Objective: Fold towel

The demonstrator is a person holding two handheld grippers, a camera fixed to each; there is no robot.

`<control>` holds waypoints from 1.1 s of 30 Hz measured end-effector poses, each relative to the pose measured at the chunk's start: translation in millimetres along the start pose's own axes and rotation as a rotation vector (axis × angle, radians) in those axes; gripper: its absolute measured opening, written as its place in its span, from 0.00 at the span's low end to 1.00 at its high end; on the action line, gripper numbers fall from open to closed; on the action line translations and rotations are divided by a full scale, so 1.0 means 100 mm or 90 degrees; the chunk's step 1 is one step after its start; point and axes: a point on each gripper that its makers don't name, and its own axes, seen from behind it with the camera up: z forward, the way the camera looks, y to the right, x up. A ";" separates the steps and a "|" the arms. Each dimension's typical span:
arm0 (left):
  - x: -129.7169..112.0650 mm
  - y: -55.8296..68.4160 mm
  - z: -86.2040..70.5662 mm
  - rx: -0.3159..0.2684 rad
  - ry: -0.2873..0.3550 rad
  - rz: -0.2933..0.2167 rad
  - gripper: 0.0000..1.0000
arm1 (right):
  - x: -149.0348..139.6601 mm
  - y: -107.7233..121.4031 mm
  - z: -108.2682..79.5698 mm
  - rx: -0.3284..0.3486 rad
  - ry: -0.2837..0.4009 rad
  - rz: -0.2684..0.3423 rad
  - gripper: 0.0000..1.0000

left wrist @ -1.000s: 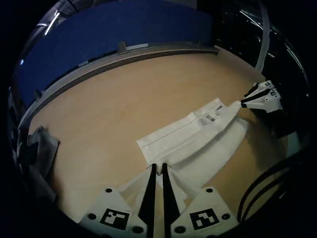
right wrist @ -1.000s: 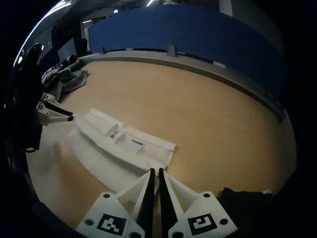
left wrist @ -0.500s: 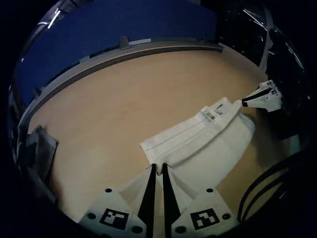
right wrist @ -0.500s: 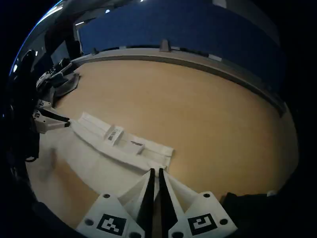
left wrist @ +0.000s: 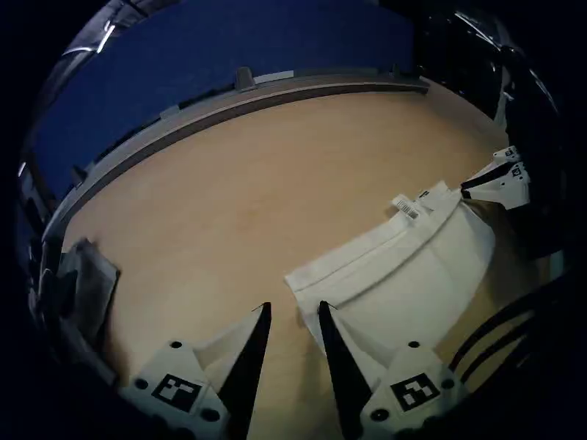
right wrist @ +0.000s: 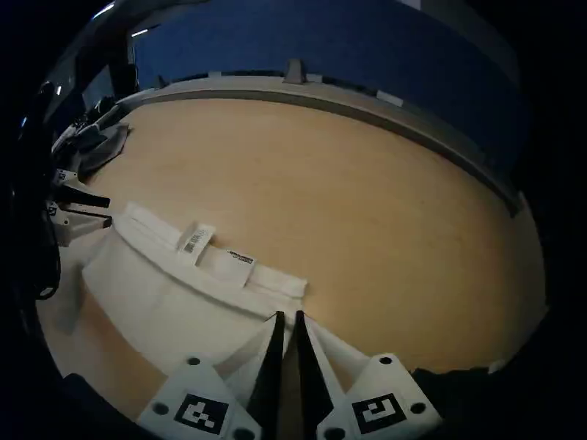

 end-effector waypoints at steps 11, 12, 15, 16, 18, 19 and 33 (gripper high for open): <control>0.12 -0.16 0.00 0.036 0.023 -0.008 0.58 | 0.13 0.11 -0.04 -0.032 0.019 0.000 0.44; 0.13 -0.17 -0.01 0.037 0.024 -0.009 0.65 | 0.13 0.12 -0.06 -0.033 0.020 0.000 0.50; 0.13 -0.17 -0.05 0.030 0.027 -0.015 0.75 | 0.15 0.13 -0.10 -0.036 0.024 0.003 0.66; 0.13 -0.17 -0.07 0.028 0.028 -0.018 0.80 | 0.15 0.14 -0.11 -0.037 0.026 0.006 0.73; 0.14 -0.17 -0.09 0.025 0.032 -0.024 0.83 | 0.17 0.14 -0.13 -0.037 0.030 0.011 0.82; 0.14 -0.16 -0.10 0.024 0.033 -0.025 0.84 | 0.17 0.14 -0.14 -0.037 0.032 0.015 0.85; 0.15 -0.15 -0.21 0.024 0.038 -0.030 0.88 | 0.16 0.13 -0.22 -0.036 0.039 0.030 0.96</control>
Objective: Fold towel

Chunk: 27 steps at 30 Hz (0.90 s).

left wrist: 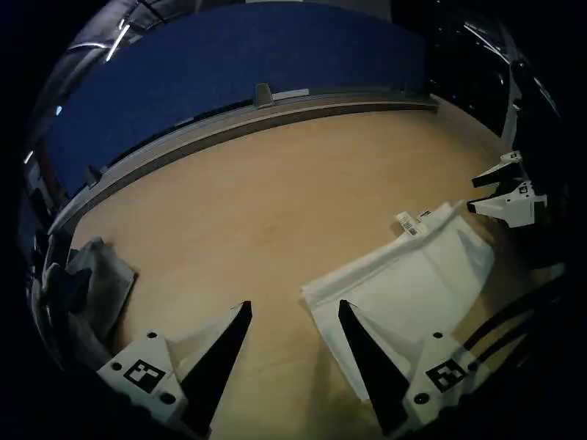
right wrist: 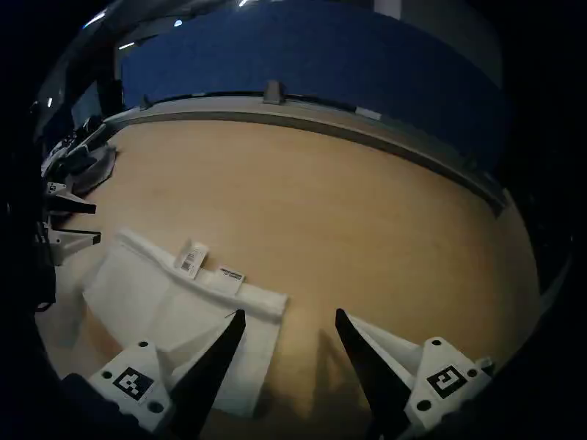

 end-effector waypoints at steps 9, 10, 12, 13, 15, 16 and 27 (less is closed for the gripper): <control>-0.17 0.09 -0.18 -0.007 -0.006 -0.018 0.88 | -0.21 -0.14 -0.13 0.027 -0.009 -0.013 0.95; -0.21 0.11 -0.21 -0.007 -0.007 -0.020 0.88 | -0.24 -0.16 -0.15 0.031 -0.009 -0.015 0.95; -0.28 0.14 -0.26 -0.007 -0.010 -0.026 0.88 | -0.31 -0.21 -0.19 0.040 -0.011 -0.019 0.95; -0.32 0.16 -0.29 -0.008 -0.011 -0.028 0.88 | -0.34 -0.23 -0.22 0.042 -0.012 -0.022 0.95; -0.39 0.21 -0.35 -0.010 -0.012 -0.034 0.88 | -0.41 -0.26 -0.26 0.046 -0.013 -0.028 0.96; -0.43 0.23 -0.38 -0.011 -0.013 -0.037 0.88 | -0.45 -0.28 -0.29 0.048 -0.014 -0.031 0.96; -0.87 0.43 -0.71 -0.021 -0.030 -0.067 0.88 | -0.83 -0.40 -0.59 0.064 -0.030 -0.037 0.95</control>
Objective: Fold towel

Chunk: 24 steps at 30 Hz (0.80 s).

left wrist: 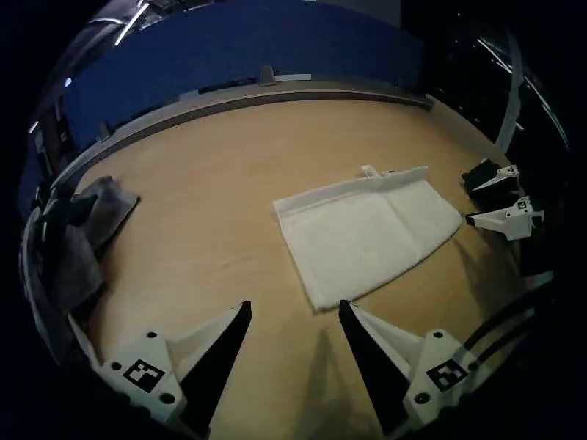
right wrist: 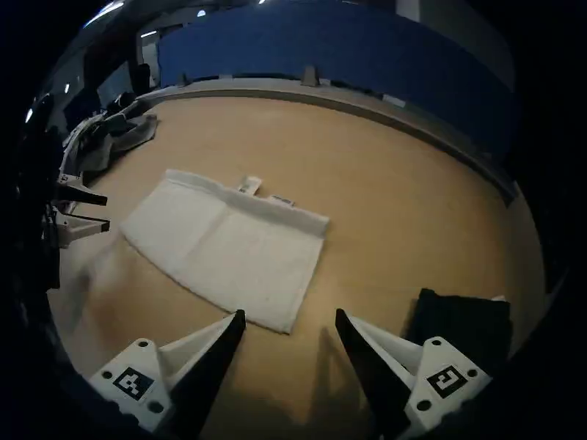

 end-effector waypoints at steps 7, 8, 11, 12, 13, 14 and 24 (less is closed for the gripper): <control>-0.07 0.04 -0.05 -0.001 0.000 -0.014 0.88 | -0.02 -0.03 0.01 0.008 -0.002 0.014 0.95; -0.07 0.04 -0.06 -0.002 0.001 -0.014 0.88 | -0.02 -0.04 0.02 0.011 -0.003 0.016 0.95; -0.06 0.06 -0.06 -0.003 0.004 -0.011 0.88 | -0.03 -0.05 0.05 0.017 -0.007 0.019 0.93; -0.05 0.07 -0.06 -0.003 0.005 -0.010 0.88 | -0.04 -0.05 0.07 0.018 -0.009 0.020 0.92; -0.05 0.07 -0.07 -0.004 0.005 -0.010 0.88 | -0.05 -0.05 0.08 0.020 -0.011 0.021 0.88; -0.05 0.07 -0.07 -0.004 0.006 -0.009 0.88 | -0.05 -0.05 0.09 0.021 -0.013 0.021 0.84; -0.05 0.08 -0.09 -0.007 0.009 -0.016 0.88 | -0.13 -0.04 0.17 0.027 -0.033 0.018 0.47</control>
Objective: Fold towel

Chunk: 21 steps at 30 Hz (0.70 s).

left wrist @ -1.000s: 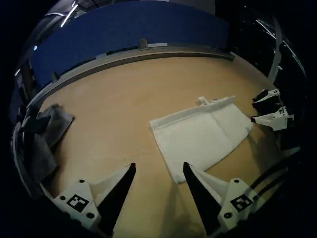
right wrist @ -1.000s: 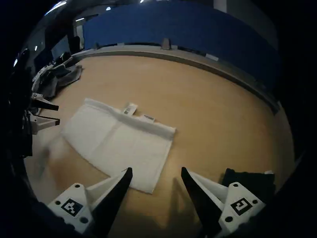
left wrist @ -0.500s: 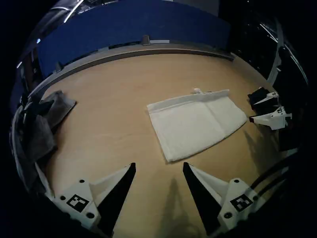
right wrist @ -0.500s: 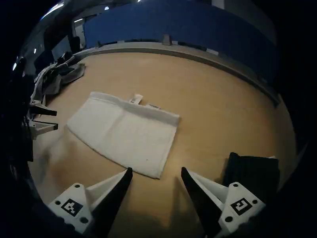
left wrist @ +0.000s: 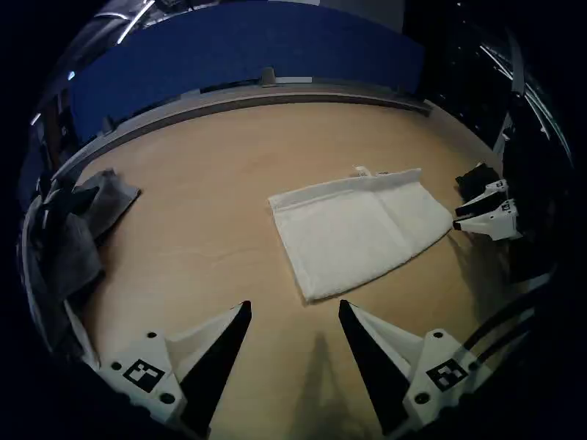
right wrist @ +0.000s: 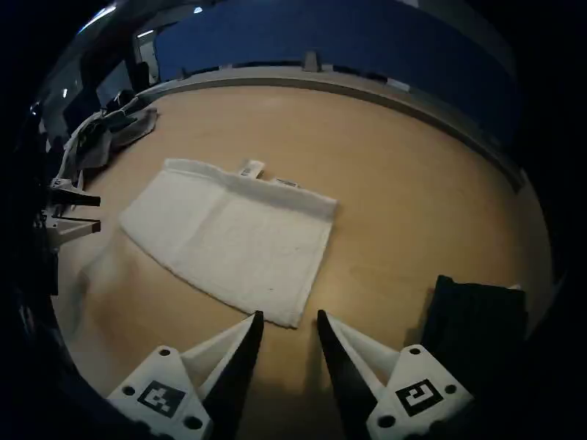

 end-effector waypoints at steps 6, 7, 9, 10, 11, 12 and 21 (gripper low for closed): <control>0.01 -0.02 -0.01 0.002 0.001 0.001 0.88 | -0.02 -0.02 0.03 0.004 -0.005 0.002 0.41; 0.01 -0.02 -0.02 0.002 0.001 0.001 0.88 | -0.03 -0.02 0.03 0.004 -0.007 0.002 0.41; 0.00 -0.02 -0.02 0.003 0.001 0.000 0.88 | -0.05 -0.02 0.03 0.004 -0.012 0.000 0.41; 0.00 -0.02 -0.02 0.002 0.001 -0.001 0.88 | -0.05 -0.02 0.04 0.003 -0.013 -0.002 0.41; 0.00 -0.02 -0.03 0.002 0.001 -0.001 0.88 | -0.06 -0.02 0.05 0.002 -0.015 -0.003 0.41; -0.01 -0.02 -0.03 0.002 0.001 -0.001 0.88 | -0.07 -0.02 0.05 0.001 -0.017 -0.005 0.41; -0.05 -0.03 -0.03 0.004 -0.003 -0.002 0.88 | -0.11 -0.02 0.07 -0.002 -0.030 -0.003 0.28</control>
